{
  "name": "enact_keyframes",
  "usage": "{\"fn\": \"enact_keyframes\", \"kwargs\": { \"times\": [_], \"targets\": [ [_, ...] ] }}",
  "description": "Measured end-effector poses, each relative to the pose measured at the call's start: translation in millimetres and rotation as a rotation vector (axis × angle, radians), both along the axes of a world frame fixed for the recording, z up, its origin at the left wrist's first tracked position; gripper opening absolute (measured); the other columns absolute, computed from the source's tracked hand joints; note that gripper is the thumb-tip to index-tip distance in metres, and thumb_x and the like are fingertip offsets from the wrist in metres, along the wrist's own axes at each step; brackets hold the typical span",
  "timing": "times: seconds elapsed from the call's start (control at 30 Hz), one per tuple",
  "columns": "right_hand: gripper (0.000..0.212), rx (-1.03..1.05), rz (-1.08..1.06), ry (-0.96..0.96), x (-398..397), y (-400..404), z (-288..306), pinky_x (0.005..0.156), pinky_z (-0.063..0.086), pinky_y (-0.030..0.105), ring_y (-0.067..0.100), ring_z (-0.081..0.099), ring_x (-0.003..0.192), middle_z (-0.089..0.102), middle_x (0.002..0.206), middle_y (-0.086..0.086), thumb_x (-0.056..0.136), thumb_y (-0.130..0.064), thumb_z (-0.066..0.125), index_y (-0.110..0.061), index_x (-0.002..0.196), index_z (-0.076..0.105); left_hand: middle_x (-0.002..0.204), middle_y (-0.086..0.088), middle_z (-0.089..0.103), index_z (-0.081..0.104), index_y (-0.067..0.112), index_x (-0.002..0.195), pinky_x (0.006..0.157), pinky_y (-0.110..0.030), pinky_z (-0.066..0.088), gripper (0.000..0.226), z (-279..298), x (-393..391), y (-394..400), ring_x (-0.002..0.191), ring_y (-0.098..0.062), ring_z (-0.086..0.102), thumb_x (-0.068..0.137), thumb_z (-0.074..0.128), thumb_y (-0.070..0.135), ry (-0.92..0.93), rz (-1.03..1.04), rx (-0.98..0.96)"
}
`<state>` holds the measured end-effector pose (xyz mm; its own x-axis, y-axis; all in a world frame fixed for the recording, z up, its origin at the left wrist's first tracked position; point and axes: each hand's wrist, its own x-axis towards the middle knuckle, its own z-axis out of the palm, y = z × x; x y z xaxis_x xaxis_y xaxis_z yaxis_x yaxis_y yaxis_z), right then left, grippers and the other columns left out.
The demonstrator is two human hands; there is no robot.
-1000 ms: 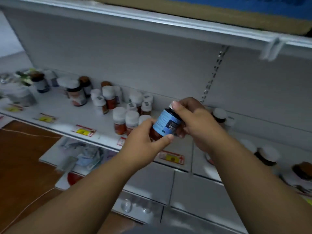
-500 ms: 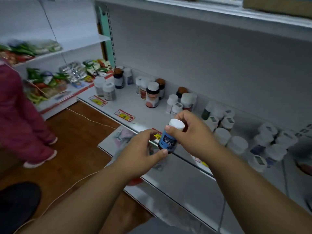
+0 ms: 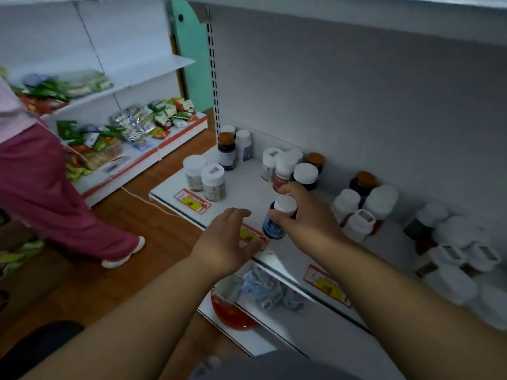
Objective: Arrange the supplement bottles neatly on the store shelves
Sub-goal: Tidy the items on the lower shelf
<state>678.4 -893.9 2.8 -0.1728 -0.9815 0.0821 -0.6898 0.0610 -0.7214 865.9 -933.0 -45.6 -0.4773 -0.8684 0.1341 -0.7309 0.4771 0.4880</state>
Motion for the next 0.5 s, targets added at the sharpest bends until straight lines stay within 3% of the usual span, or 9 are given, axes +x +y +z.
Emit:
{"fn": "enact_keyframes", "kwargs": {
  "times": [0.13,0.23,0.37,0.5],
  "targets": [
    [0.047,-0.003,-0.106,0.094,29.6,-42.3,-16.1,0.084,0.036,0.026,0.014,0.051,0.114,0.055,0.128,-0.005,0.087,-0.043,0.065,-0.029,0.129,0.047,0.151,-0.001,0.035,0.026,0.022,0.149,0.107,-0.029,0.032,0.083,-15.3,12.1,-55.1,0.134,-0.018,0.037,0.083,0.064,0.054,-0.061,-0.127,0.061],
    [0.045,-0.014,-0.114,0.120,53.0,-59.8,-26.7,0.085,0.043,0.031,0.018,0.051,0.112,0.055,0.124,0.002,0.087,-0.040,0.065,-0.023,0.125,0.048,0.154,-0.003,0.032,0.018,0.018,0.152,0.112,-0.032,0.028,0.090,-23.8,24.0,-83.2,0.139,-0.020,0.032,0.083,0.064,0.054,-0.081,-0.212,0.086],
    [0.063,0.060,-0.150,0.105,72.0,-61.3,-39.3,0.096,0.038,0.028,0.021,0.046,0.123,0.049,0.135,0.007,0.085,-0.032,0.067,-0.024,0.140,0.036,0.137,-0.002,0.048,0.029,0.017,0.146,0.104,-0.035,0.037,0.078,-31.5,29.0,-99.8,0.125,-0.022,0.045,0.083,0.059,0.051,-0.087,-0.375,-0.054],
    [0.072,0.097,-0.213,0.122,78.1,-58.6,-44.3,0.101,0.039,0.030,0.019,0.044,0.128,0.046,0.141,0.005,0.087,-0.024,0.066,-0.028,0.147,0.027,0.125,-0.001,0.054,0.038,0.016,0.140,0.100,-0.030,0.035,0.074,-40.4,27.3,-97.1,0.114,-0.021,0.048,0.078,0.055,0.054,-0.089,-0.350,-0.132]
  ]
}}
